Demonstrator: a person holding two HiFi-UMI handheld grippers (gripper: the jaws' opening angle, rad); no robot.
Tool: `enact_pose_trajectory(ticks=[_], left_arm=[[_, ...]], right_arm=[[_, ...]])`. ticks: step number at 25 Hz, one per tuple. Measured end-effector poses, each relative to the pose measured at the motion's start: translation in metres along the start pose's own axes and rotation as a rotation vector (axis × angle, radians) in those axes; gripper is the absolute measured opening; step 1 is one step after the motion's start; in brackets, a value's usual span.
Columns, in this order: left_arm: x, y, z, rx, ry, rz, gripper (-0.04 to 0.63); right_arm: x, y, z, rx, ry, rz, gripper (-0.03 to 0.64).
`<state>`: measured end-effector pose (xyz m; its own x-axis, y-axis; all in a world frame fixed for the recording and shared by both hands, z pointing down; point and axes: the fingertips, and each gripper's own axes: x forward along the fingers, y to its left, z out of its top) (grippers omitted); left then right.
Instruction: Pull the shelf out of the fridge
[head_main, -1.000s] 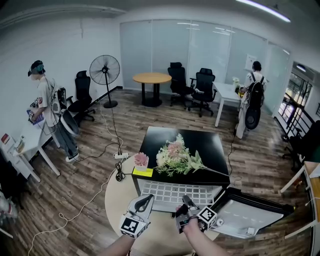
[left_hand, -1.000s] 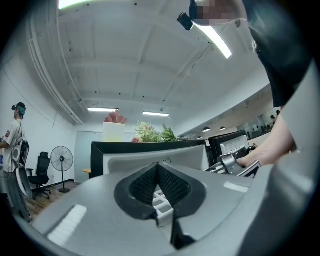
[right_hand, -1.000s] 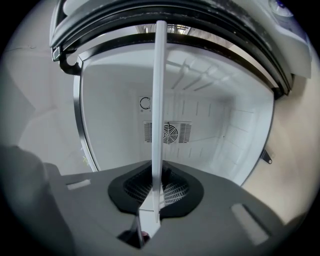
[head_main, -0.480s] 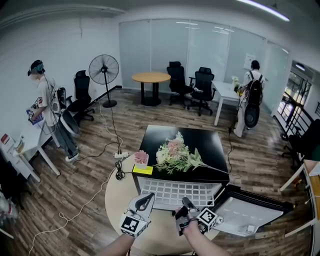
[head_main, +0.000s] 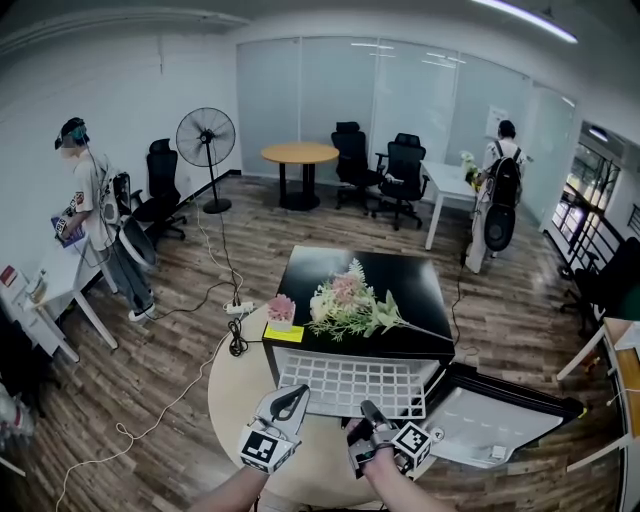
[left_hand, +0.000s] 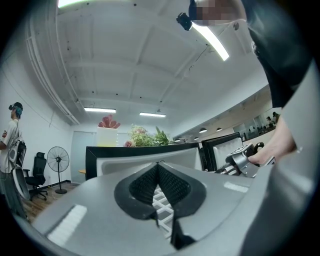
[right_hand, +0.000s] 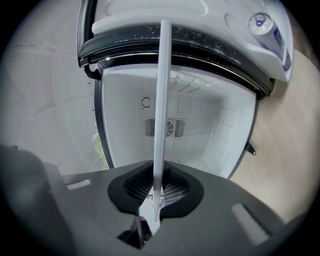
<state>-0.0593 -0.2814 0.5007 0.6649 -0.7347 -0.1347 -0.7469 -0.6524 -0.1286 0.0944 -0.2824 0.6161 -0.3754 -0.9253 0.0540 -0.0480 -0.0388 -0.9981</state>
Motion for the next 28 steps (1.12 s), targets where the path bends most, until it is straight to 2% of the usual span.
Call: enact_pose_trajectory(ticks=[7,11,13,16,20,28], left_arm=[[-0.003,-0.008,0.007,0.001,-0.007,-0.002,0.000],[-0.004,-0.011,0.004,-0.004,-0.018,-0.013,0.000],[-0.005,-0.012,0.004,-0.007,-0.017,-0.011,0.000],[-0.006,-0.014,0.004,-0.013,-0.021,-0.012,0.000],[-0.005,-0.020,0.004,-0.023,-0.026,-0.020,0.000],[0.002,-0.029,0.002,-0.040,-0.026,-0.042,0.000]], right_arm=[[-0.019,-0.002,-0.009,-0.015,0.003,-0.015,0.037],[-0.026,0.003,-0.009,-0.020,0.000,0.009,0.037],[-0.032,0.002,-0.010,-0.033,0.000,-0.023,0.037],[-0.047,-0.011,-0.018,-0.092,0.013,-0.095,0.037],[-0.061,-0.017,-0.017,-0.176,0.022,-0.109,0.035],[-0.072,-0.007,-0.011,-0.435,0.056,-0.139,0.035]])
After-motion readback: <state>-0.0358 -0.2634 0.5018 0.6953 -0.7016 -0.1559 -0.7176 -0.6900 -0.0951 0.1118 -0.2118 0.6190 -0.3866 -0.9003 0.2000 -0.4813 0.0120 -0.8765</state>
